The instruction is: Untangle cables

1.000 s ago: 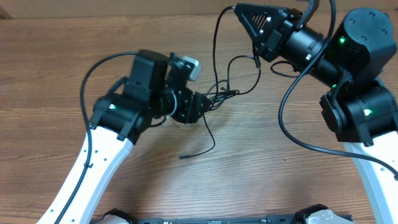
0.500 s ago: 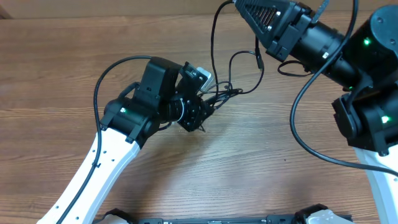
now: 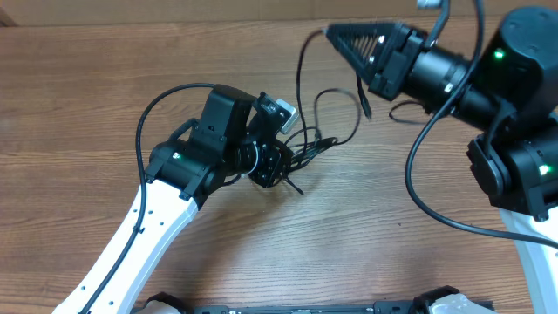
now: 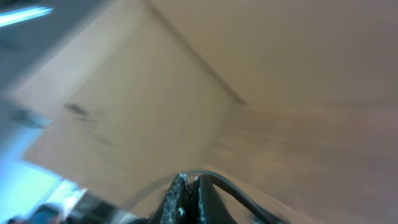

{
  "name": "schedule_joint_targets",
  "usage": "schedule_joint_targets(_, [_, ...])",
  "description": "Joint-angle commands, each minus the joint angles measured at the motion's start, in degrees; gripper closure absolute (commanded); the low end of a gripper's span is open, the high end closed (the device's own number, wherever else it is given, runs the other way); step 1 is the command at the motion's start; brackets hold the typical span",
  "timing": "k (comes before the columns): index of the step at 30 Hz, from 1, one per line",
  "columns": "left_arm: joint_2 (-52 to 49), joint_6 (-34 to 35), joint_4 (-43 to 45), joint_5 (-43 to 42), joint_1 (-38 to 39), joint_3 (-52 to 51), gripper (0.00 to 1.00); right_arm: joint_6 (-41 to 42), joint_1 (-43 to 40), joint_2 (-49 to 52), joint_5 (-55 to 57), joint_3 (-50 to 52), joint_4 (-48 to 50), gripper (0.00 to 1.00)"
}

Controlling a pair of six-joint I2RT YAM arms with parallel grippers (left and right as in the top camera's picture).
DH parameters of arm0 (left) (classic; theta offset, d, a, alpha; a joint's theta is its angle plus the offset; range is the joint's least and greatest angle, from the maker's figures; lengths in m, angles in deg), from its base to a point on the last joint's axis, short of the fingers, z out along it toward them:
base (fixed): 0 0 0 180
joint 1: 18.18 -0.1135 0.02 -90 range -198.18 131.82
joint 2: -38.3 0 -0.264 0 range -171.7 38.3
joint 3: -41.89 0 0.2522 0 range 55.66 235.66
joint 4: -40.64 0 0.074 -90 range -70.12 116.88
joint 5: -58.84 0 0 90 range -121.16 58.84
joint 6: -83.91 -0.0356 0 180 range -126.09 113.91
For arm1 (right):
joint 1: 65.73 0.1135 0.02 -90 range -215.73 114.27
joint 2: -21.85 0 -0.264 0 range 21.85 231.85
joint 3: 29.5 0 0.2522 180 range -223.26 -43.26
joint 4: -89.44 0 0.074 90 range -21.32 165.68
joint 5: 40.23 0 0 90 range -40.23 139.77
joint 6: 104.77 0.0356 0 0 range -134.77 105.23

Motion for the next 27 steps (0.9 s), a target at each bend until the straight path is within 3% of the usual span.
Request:
schedule_joint_targets(1, [1.6,0.8,0.2,-2.0,0.1,0.3,0.96,-8.5,-0.2,-0.5,10.1,-1.3,-4.9,0.87])
schedule_joint_targets(2, [2.0,0.8,0.2,-2.3,0.1,0.5,0.96,-9.9,-0.2,-0.3,11.7,-1.3,-6.9,0.65])
schedule_joint_targets(3, [2.6,0.8,0.0,-2.4,0.1,0.9,0.96,-10.7,-0.2,0.1,12.9,-1.3,-8.5,0.11])
schedule_joint_targets(4, [3.1,0.8,0.0,-2.4,0.1,1.3,0.96,-11.7,-0.2,0.3,13.5,-1.3,-9.6,0.00])
schedule_joint_targets(12, [7.0,1.0,-0.5,-1.8,0.1,7.7,0.96,-13.0,-0.2,2.8,17.3,-1.3,-17.2,0.00])
schedule_joint_targets(19, [7.4,0.9,-0.9,4.6,0.1,15.2,0.96,-13.0,-0.2,5.0,17.3,-1.3,-23.4,0.00])
schedule_joint_targets(27, [7.3,1.0,-2.5,8.5,0.1,19.3,0.96,-24.9,-0.2,5.3,15.9,-1.3,-27.2,0.02])
